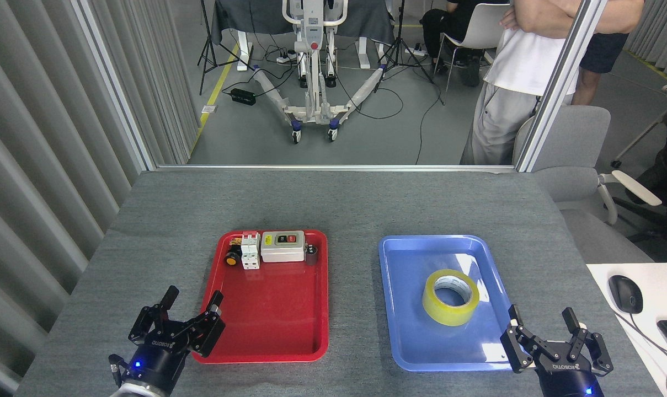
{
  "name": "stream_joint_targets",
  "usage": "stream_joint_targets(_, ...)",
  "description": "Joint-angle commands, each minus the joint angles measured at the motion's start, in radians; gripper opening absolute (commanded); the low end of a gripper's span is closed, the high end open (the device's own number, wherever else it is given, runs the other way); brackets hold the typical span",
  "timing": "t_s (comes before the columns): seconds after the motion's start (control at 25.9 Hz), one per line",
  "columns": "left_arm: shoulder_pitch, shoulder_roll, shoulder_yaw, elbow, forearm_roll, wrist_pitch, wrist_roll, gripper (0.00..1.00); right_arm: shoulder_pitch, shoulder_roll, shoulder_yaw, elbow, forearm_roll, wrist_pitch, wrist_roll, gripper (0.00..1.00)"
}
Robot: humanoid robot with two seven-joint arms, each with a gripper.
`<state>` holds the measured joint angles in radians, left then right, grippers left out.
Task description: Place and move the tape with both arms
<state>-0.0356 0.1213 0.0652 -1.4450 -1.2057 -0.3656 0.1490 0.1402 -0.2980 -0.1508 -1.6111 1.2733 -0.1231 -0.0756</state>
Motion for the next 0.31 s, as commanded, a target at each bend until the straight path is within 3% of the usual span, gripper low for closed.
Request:
stream_joint_targets(0.0, 0.0, 0.0, 0.001, 0.0, 0.0, 0.0, 0.0, 1.0, 0.001, -0.004, 0.002, -0.009, 0.0, -0.001, -0.004, 1.0)
stream_joint_targets(0.27, 0.0, 0.0, 0.001, 0.0, 0.0, 0.0, 0.0, 1.0, -0.001, -0.007, 0.01, -0.012, 0.0, -0.003, -0.004, 1.0)
